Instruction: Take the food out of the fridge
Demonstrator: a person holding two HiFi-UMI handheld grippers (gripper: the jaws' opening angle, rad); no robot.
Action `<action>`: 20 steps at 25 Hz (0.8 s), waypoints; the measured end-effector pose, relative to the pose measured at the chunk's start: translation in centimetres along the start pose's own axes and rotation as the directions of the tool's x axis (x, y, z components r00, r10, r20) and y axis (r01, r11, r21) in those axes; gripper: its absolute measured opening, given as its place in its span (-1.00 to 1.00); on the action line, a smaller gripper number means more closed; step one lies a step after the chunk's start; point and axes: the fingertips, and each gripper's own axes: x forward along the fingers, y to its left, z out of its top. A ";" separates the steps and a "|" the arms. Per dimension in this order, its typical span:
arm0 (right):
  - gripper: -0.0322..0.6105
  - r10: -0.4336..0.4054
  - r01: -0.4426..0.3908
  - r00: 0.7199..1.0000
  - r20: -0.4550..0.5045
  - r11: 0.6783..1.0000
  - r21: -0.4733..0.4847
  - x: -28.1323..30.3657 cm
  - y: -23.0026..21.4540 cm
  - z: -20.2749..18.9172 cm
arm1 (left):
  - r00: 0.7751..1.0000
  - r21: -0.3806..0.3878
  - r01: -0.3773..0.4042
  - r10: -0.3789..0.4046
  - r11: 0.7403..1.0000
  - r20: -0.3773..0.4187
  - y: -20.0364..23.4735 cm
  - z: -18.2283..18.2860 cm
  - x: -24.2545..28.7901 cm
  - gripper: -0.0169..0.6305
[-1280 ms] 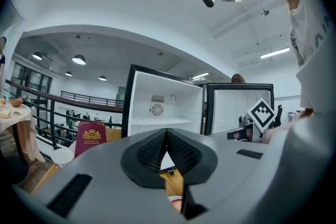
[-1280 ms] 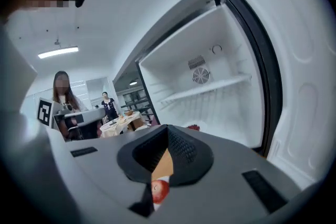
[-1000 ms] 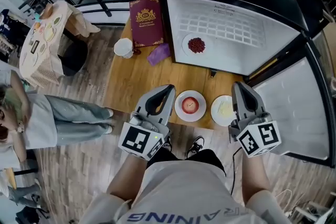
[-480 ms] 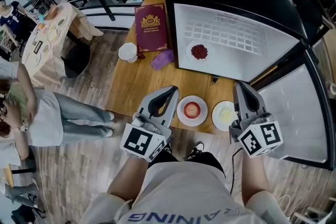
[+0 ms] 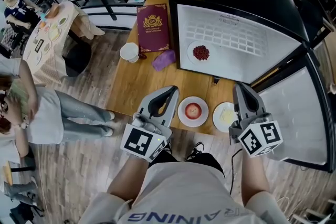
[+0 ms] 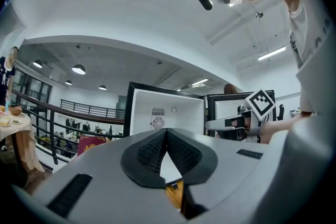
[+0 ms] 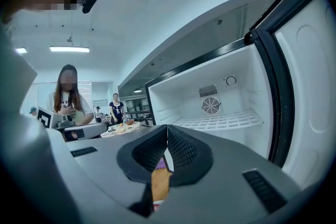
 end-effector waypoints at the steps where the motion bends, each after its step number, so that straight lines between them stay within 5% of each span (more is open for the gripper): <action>1: -0.83 -0.001 0.001 1.000 -0.005 1.000 0.012 0.1 -0.1 -0.2 | 1.000 0.000 0.000 0.000 1.000 -0.001 0.0 0.0 0.0 -0.92; 7: -0.83 -0.002 0.005 0.999 -0.045 0.998 0.068 1.3 -0.4 -1.4 | 1.000 -0.008 -0.004 0.004 1.000 -0.005 0.4 -0.3 -0.2 -0.92; 10: -0.83 0.014 0.003 0.995 -0.097 0.985 0.175 2.8 -0.8 -2.9 | 1.000 -0.019 -0.008 0.008 1.000 -0.013 0.8 -0.5 -0.3 -0.92; 16: -0.52 0.048 0.049 0.980 -0.191 0.880 0.473 8.4 -3.6 -7.9 | 0.999 -0.030 -0.031 0.030 0.999 -0.035 2.0 -1.6 -1.1 -0.92; 20: -0.41 0.036 0.115 0.973 -0.228 0.780 0.615 12.2 -6.2 -10.8 | 0.998 -0.034 -0.046 0.044 0.998 -0.055 2.8 -2.5 -1.5 -0.92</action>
